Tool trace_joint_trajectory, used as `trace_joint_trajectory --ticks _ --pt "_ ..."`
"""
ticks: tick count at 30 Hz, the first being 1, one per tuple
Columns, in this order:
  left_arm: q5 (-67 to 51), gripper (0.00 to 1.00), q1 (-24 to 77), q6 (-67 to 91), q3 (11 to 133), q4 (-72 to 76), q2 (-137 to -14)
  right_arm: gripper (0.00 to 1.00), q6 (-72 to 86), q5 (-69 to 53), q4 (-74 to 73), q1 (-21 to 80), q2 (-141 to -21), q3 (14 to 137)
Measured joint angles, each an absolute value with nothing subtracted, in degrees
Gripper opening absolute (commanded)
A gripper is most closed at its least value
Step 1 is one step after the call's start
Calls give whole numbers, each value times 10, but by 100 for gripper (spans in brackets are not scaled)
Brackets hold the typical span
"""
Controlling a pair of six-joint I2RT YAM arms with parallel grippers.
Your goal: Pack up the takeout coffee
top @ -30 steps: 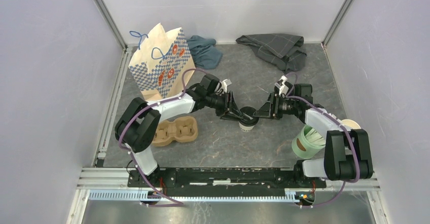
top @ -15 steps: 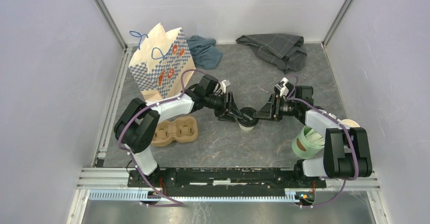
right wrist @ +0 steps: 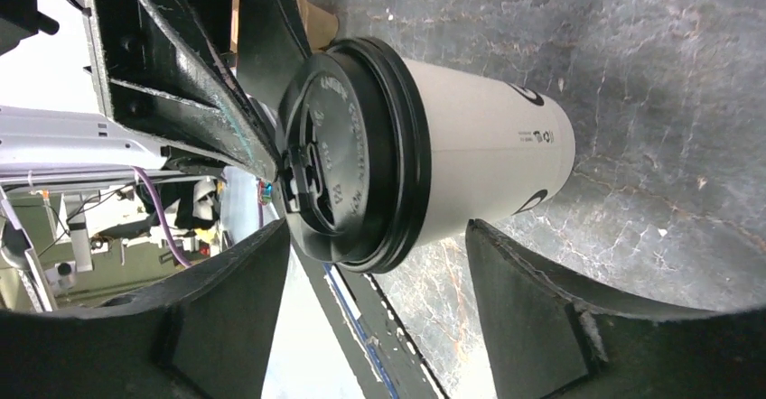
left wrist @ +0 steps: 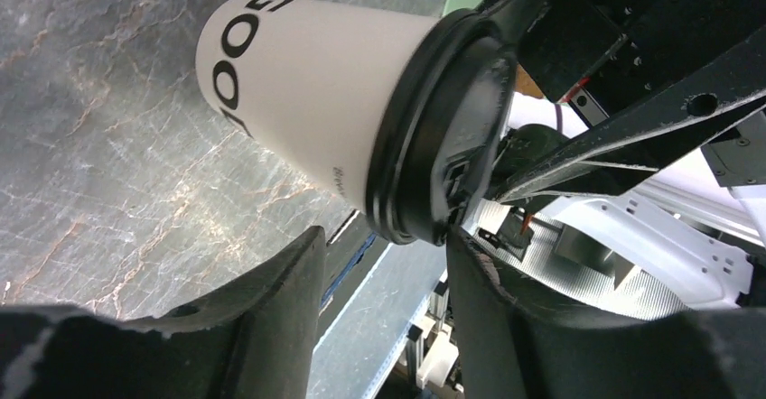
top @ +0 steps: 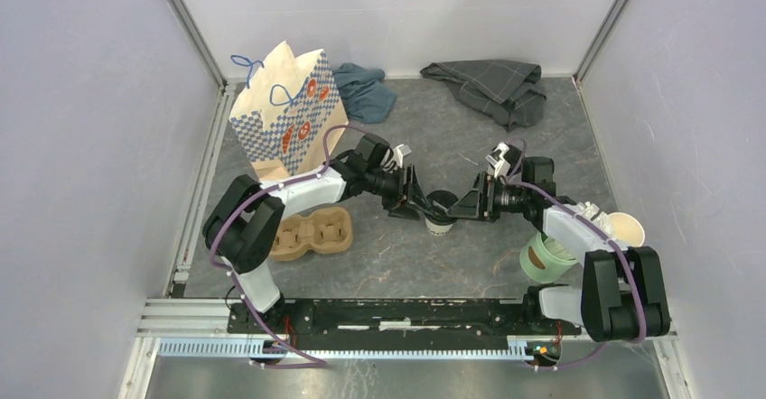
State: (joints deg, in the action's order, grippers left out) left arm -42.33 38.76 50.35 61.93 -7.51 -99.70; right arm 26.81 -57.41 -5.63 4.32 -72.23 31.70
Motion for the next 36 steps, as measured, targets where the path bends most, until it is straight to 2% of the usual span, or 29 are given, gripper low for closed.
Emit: trace_joint_trajectory --ticks 3,7,15,22,26,31,36 --pt "-422 52 390 503 606 -76 -1000 67 268 -574 -49 46 -722 298" --pt "-426 49 391 503 605 -69 -1002 63 268 -584 -39 45 -733 289" --pt "-422 69 386 503 601 -59 -1002 72 250 -581 -63 44 -750 322" --pt "-415 72 370 503 627 -75 -1002 76 241 -550 -92 45 -750 357" --pt "-415 67 356 503 662 -73 -1009 74 242 -539 -93 45 -759 383" --pt "-415 55 350 503 689 -71 -1036 60 242 -530 -88 45 -774 399" --pt "-416 49 353 503 686 -74 -1057 53 243 -522 -76 45 -796 392"
